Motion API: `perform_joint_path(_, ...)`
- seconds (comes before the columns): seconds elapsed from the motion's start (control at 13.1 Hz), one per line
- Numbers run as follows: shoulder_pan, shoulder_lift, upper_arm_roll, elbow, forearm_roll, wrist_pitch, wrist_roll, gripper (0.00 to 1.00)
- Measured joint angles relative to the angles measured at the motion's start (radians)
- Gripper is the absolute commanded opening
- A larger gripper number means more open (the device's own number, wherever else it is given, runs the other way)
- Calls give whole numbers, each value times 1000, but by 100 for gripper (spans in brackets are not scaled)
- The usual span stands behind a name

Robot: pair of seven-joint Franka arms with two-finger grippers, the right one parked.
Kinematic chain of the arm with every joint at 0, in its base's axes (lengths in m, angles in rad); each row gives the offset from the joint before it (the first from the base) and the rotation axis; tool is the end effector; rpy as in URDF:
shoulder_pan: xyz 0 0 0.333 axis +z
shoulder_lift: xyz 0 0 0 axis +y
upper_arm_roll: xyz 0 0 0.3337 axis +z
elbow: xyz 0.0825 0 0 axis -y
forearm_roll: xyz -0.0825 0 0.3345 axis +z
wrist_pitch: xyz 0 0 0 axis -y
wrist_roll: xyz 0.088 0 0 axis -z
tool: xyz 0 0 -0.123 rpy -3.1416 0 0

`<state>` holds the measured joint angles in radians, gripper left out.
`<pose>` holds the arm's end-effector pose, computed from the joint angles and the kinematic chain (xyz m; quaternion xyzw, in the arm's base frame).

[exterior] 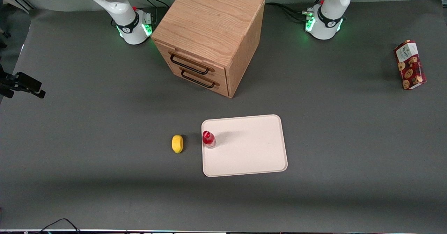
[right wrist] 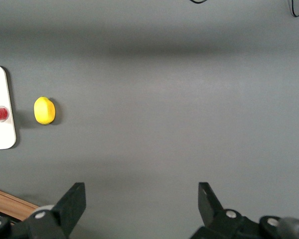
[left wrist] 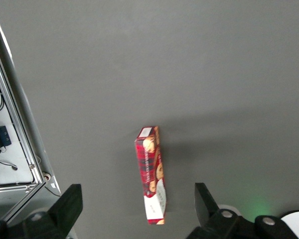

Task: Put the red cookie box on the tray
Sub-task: 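Lower the open left gripper around the cookie box and close it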

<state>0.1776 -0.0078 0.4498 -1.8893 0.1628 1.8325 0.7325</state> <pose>0.4001 0.3101 0.5172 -0.9939 0.0753 0.0672 0.0438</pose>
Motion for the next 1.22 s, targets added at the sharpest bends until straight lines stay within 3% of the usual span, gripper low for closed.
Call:
perform_joint_path(0.46, 180, -25, 3, -217, 0, 192, 62, 100)
perform_joint_path(0.84, 263, -39, 3, -415, -3, 375, 63, 100)
perform_joint_path(1.22, 292, -22, 3, -515, -41, 503, 63, 100)
